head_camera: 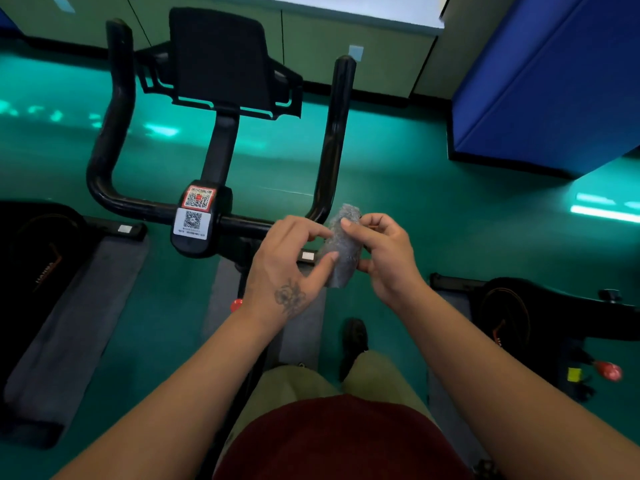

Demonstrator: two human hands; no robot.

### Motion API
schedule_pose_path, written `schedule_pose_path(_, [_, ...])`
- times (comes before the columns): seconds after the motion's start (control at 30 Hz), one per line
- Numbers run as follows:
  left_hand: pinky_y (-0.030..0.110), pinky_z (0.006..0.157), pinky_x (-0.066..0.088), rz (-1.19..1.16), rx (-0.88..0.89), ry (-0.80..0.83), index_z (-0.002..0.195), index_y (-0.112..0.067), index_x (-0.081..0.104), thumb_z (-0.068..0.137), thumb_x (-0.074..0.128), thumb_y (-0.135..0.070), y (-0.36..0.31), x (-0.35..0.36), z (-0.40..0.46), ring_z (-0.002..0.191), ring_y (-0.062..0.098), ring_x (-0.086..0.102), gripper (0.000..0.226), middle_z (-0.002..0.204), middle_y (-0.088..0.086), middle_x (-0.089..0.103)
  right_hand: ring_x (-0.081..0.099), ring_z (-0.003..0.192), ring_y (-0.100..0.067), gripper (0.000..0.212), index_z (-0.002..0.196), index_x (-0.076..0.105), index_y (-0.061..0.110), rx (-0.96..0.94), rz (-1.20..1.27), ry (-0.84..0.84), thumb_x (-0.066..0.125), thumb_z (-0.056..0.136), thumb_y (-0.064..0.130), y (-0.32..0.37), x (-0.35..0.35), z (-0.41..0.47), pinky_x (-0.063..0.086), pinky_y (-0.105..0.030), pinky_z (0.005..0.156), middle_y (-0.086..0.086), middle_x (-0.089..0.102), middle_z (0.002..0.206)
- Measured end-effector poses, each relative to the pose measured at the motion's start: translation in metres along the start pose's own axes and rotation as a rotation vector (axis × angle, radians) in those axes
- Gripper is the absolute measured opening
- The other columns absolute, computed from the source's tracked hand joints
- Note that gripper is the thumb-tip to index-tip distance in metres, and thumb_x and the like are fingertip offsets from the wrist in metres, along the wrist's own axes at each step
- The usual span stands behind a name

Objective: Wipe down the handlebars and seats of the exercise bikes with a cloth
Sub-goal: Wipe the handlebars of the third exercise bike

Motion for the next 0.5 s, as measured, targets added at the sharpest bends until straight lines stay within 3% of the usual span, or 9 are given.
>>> schedule_pose_path(0.13, [0.023, 0.089, 0.049, -0.080, -0.091, 0.046, 0.119, -0.015, 0.067, 0.094, 0.081, -0.027, -0.014, 0.013, -0.006, 0.106, 0.010, 0.061, 0.030, 0.116, -0.006, 0.061, 0.063, 0.081, -0.015, 0.019, 0.083, 0.058, 0.018, 0.005, 0.098, 0.071, 0.069, 0.099, 0.017, 0.010, -0.008, -0.006, 0.054, -0.037, 0.065, -0.001, 0.063, 0.084])
schedule_pose_path(0.23, [0.028, 0.092, 0.052, -0.086, -0.160, 0.038, 0.122, -0.018, 0.066, 0.093, 0.081, -0.036, -0.021, 0.018, -0.005, 0.112, 0.009, 0.061, 0.037, 0.120, -0.006, 0.059, 0.066, 0.079, -0.010, 0.017, 0.089, 0.062, 0.014, 0.022, 0.149, 0.133, 0.061, 0.104, 0.023, 0.016, -0.015, -0.006, 0.058, -0.036, 0.064, 0.002, 0.066, 0.084])
schedule_pose_path(0.5, [0.036, 0.086, 0.056, 0.127, -0.318, -0.114, 0.117, -0.023, 0.064, 0.084, 0.084, -0.052, -0.044, 0.050, 0.007, 0.110, 0.012, 0.060, 0.048, 0.118, -0.010, 0.057, 0.061, 0.085, -0.014, 0.020, 0.096, 0.063, 0.011, 0.076, 0.168, 0.421, 0.056, 0.102, 0.029, 0.029, -0.043, 0.011, 0.053, -0.029, 0.062, 0.003, 0.067, 0.090])
Point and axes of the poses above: each hand's wrist, its own z-axis towards the middle knuckle, its own x-axis out of the palm, y = z × x, the point moved 3 cm from there along z, towards the middle knuckle
